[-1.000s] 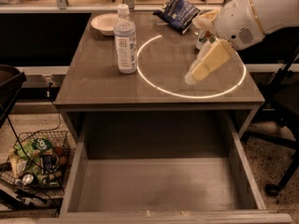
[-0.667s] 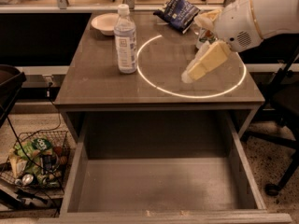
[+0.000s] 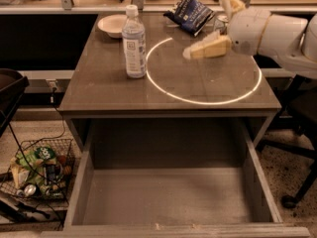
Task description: Place blue plastic bottle into top drawer
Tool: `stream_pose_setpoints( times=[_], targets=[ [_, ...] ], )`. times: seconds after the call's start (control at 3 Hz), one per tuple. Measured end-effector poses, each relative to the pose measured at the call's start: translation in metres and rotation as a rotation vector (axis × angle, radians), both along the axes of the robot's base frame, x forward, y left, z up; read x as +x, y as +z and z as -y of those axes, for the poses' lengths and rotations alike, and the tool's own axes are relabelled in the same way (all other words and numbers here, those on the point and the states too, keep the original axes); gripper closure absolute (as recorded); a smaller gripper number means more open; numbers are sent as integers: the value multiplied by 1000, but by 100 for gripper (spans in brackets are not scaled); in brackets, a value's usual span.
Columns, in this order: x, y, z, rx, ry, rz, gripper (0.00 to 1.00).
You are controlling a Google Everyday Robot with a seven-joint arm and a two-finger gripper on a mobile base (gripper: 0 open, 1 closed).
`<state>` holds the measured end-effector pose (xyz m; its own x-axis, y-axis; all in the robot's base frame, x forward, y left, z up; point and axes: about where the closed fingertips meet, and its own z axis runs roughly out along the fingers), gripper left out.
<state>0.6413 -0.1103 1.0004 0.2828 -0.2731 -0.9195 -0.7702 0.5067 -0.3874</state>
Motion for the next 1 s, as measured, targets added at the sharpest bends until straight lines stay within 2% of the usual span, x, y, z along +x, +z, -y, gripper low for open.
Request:
stream_pose_setpoints(
  times=[0.33,0.67,1.0],
  targets=[
    [32,34,6,52,-18,123,0],
    [34,41,9,50,-23,133,0],
    [34,36,1,17,-7,75,0]
  ],
)
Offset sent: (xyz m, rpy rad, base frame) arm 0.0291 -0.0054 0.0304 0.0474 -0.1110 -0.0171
